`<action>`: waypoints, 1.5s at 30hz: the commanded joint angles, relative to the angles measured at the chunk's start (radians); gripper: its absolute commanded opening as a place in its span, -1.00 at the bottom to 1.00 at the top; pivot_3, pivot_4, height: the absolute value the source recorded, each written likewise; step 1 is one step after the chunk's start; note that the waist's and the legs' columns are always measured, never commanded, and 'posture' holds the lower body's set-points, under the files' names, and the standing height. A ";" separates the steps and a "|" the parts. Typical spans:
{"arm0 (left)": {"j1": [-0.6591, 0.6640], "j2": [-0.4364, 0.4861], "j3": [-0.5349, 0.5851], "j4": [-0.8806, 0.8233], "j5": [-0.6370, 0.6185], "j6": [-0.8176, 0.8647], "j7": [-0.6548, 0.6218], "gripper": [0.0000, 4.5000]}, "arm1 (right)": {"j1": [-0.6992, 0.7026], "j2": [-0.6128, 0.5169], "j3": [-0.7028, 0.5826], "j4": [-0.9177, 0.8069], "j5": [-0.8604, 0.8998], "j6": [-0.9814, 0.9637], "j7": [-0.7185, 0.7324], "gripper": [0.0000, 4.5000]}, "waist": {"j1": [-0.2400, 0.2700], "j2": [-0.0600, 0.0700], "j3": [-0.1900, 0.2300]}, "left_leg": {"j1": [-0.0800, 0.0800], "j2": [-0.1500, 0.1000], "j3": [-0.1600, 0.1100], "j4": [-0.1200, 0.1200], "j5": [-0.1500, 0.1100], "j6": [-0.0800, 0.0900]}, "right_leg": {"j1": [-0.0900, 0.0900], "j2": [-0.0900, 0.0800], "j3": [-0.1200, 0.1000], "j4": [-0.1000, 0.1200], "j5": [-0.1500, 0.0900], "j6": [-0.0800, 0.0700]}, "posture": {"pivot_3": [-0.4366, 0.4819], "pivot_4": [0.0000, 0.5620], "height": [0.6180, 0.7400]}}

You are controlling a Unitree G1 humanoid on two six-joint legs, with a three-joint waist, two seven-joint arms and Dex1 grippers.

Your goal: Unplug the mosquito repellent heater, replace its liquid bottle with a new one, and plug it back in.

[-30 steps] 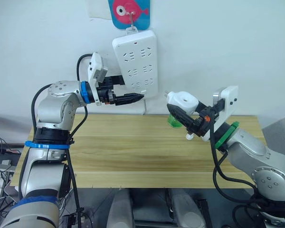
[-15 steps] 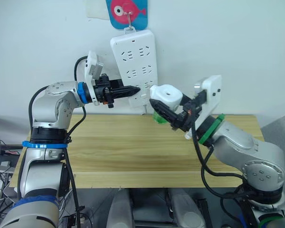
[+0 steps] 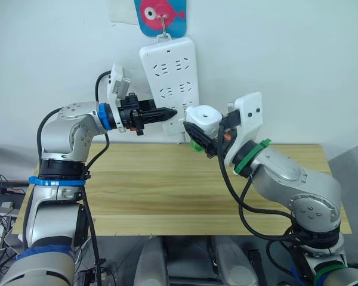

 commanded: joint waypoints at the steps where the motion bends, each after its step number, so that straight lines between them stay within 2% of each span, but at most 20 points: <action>1: -0.017 0.003 0.028 -0.028 -0.018 0.006 0.018 -0.42 | -0.014 0.023 -0.015 -0.021 -0.029 -0.014 0.010 0.33 | 0.000 0.000 0.000 | 0.000 0.000 0.000 0.000 0.000 0.000 | 0.000 0.000 0.000 0.000 0.000 0.000 | -0.55 0.01 1.00; 15: -0.015 -0.007 0.024 -0.041 -0.016 0.001 0.027 -0.42 | -0.030 0.101 -0.003 -0.010 -0.106 0.028 -0.006 0.33 | 0.000 0.000 0.000 | 0.000 0.000 0.000 0.000 0.000 0.000 | 0.000 0.000 0.000 0.001 0.000 0.000 | -0.57 0.03 1.00; 19: -0.002 -0.017 0.028 -0.062 -0.024 -0.001 0.042 -0.42 | -0.048 0.129 0.062 -0.001 -0.197 0.034 -0.022 0.33 | -0.001 0.000 0.000 | 0.000 0.000 0.000 0.000 0.002 0.000 | 0.000 0.000 0.000 0.002 0.000 0.000 | -0.56 -0.03 1.00; 27: 0.006 -0.030 0.036 -0.071 -0.030 0.004 0.059 -0.42 | -0.105 0.218 0.160 0.109 -0.364 -0.040 0.021 0.33 | -0.009 0.000 0.000 | 0.001 -0.001 -0.001 0.000 0.007 0.000 | -0.005 0.000 0.000 0.013 0.001 -0.001 | -0.56 -0.01 1.00; 30: 0.017 -0.035 0.044 -0.089 -0.039 0.020 0.069 -0.42 | -0.110 0.252 0.186 0.167 -0.432 -0.076 0.032 0.33 | -0.023 0.000 0.000 | 0.001 -0.001 -0.003 -0.001 0.012 0.001 | -0.006 0.001 0.000 0.015 0.004 -0.006 | -0.55 -0.01 1.00; 37: 0.029 -0.039 0.055 -0.114 -0.045 0.039 0.082 -0.42 | -0.101 0.330 0.211 0.241 -0.523 -0.117 0.073 0.33 | -0.031 0.000 0.000 | 0.001 0.000 -0.005 -0.002 0.021 0.000 | -0.008 0.004 0.000 0.015 0.014 -0.005 | -0.53 -0.01 1.00; 45: 0.037 -0.044 0.046 -0.117 -0.034 0.027 0.077 -0.42 | -0.098 0.355 0.213 0.269 -0.590 -0.106 0.125 0.33 | -0.038 0.000 0.000 | 0.001 0.000 -0.004 -0.003 0.025 0.000 | -0.010 0.005 0.004 0.015 0.018 -0.003 | -0.54 0.00 1.00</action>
